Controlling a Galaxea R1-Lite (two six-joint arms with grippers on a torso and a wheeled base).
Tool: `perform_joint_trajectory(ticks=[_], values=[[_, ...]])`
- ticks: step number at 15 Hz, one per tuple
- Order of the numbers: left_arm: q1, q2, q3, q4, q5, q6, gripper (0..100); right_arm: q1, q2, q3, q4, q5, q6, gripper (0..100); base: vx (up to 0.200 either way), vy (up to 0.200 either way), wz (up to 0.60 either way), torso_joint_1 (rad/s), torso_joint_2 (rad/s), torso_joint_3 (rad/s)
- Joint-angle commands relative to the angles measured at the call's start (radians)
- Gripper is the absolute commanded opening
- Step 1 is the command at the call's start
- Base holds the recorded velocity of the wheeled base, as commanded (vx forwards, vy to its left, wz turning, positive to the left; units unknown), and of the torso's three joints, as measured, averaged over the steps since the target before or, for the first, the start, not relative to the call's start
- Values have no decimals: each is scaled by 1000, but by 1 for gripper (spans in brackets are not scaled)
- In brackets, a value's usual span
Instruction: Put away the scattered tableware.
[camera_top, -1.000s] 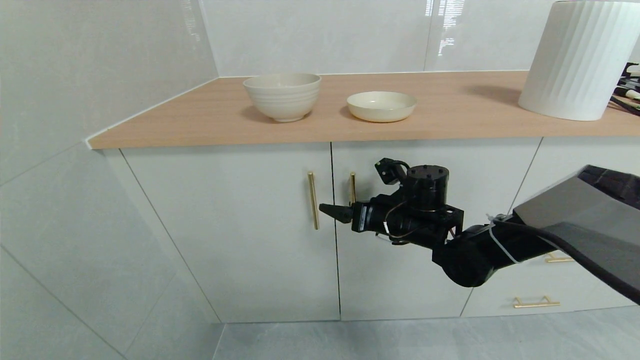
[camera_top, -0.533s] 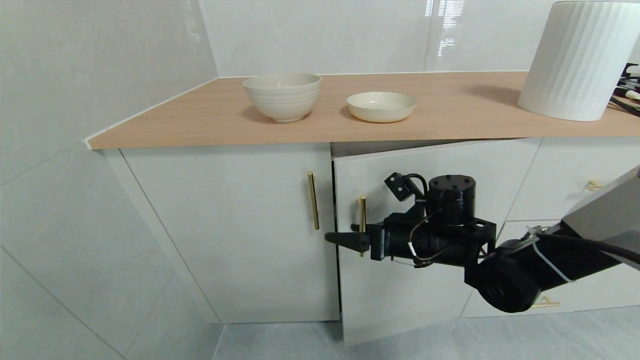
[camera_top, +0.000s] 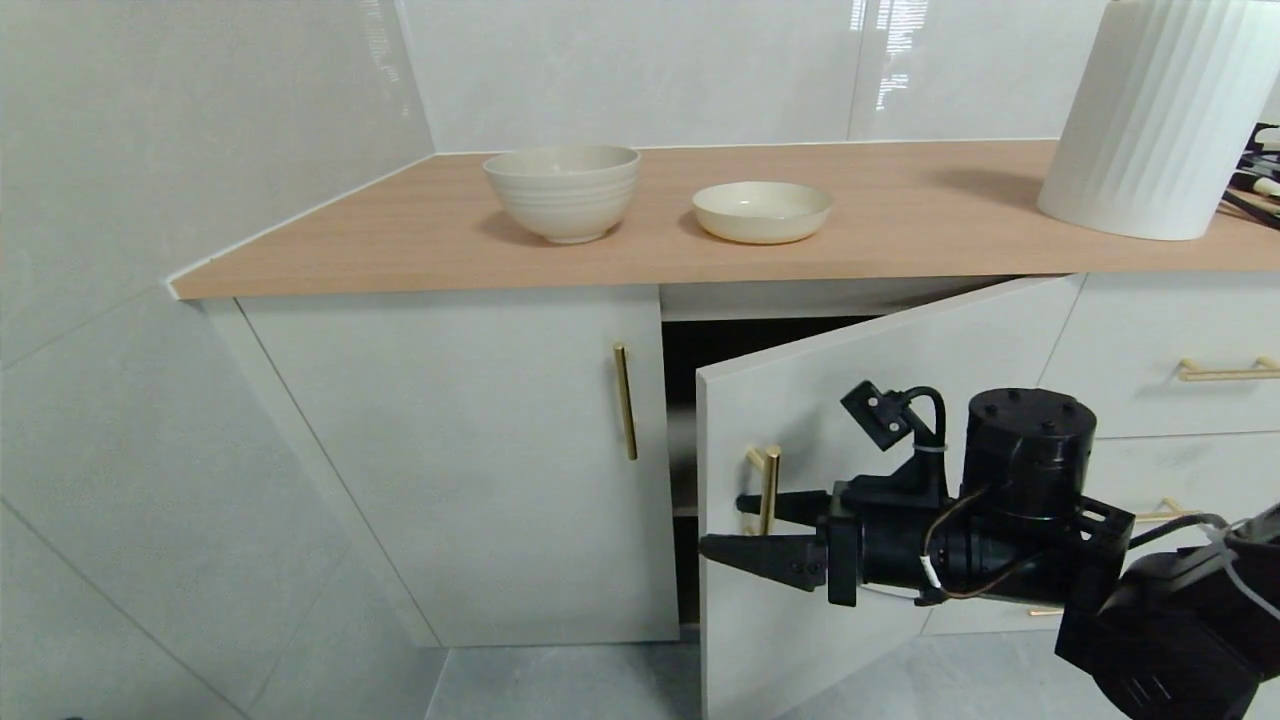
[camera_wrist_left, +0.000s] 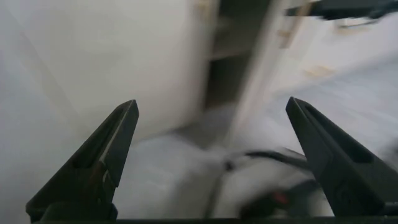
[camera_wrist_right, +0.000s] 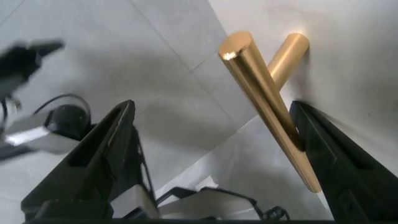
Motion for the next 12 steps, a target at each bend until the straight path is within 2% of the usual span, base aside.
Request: perform_joint_trajectory(ticks=[1,3,5,7,10,11,12], values=[[-174,586,-263,-60,-167,-46,100,2,-36,32,0,5,-3,100,0,0,0,0,0,0],[-288,802,-315,-216,-136,-126,100,1,-38,43,-1,3,-4,100,0,0,0,0,0,0],[-401,1018,-339,-440,-4,-200,100,-1,-39,46,-15,3,-4,100,0,0,0,0,0,0],[-493,1147,-353,-569,102,-235,100,-1,-39,57,-37,2,-4,100,0,0,0,0,0,0],[-516,1249,-421,-577,67,-238,100,-1,-39,61,-46,2,-4,100,0,0,0,0,0,0],[-524,1268,-447,-577,67,-238,0,-1,-48,61,-46,0,-4,100,0,0,0,0,0,0],[-526,1284,-459,-578,67,-237,0,-1,-50,63,-46,0,-4,100,0,0,0,0,0,0]])
